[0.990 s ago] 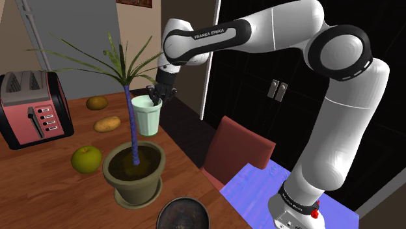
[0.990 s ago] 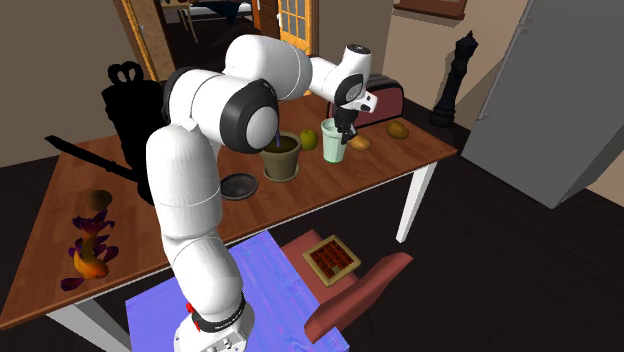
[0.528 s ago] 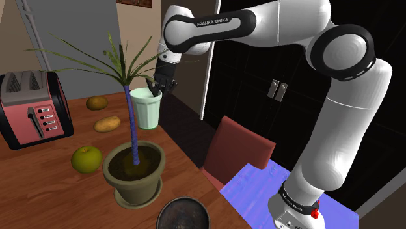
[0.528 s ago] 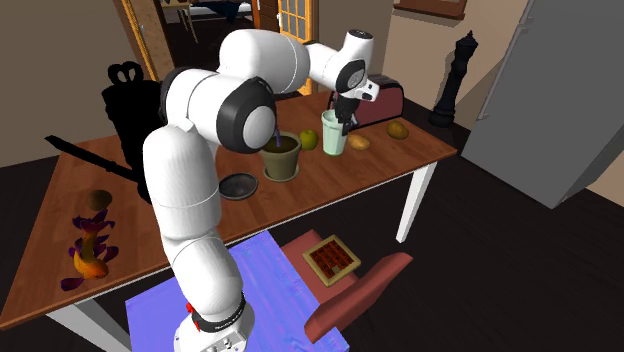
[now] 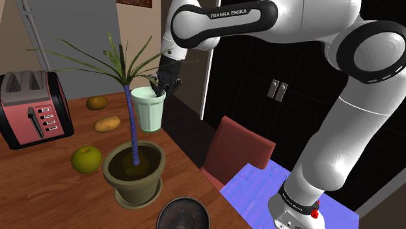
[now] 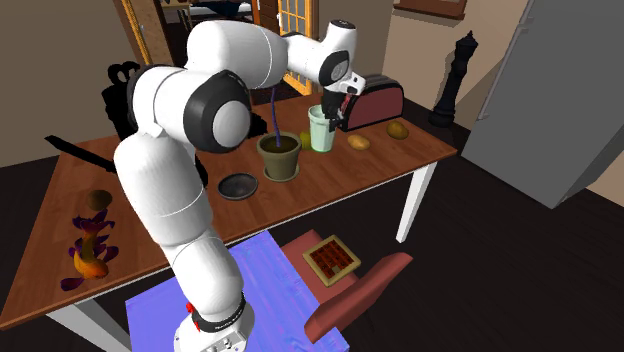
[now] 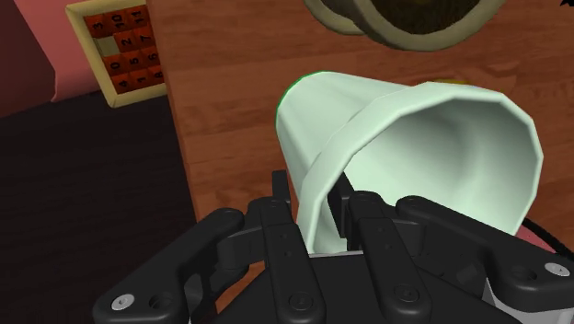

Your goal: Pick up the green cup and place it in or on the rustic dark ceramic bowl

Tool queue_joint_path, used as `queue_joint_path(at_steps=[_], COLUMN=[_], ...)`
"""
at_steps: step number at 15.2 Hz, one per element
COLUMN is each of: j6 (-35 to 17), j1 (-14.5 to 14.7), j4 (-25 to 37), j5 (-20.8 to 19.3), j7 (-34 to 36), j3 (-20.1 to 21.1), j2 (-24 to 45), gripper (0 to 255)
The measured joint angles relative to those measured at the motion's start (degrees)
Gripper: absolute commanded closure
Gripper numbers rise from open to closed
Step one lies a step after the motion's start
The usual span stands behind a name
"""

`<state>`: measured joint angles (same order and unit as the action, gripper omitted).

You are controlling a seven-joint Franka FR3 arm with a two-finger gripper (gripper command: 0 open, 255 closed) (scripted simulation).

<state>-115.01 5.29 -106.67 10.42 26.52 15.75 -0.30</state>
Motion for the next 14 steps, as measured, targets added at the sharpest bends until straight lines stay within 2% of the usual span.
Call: queue_joint_path(at_steps=[8,14], j6=[-0.1,1.3], j1=[3.2,6.2], j4=[-13.7,-20.2], j5=[4.2,7.1], j7=[4.2,8.5], j3=[2.7,5.1], j2=[-14.9,-24.2], gripper=[255,255])
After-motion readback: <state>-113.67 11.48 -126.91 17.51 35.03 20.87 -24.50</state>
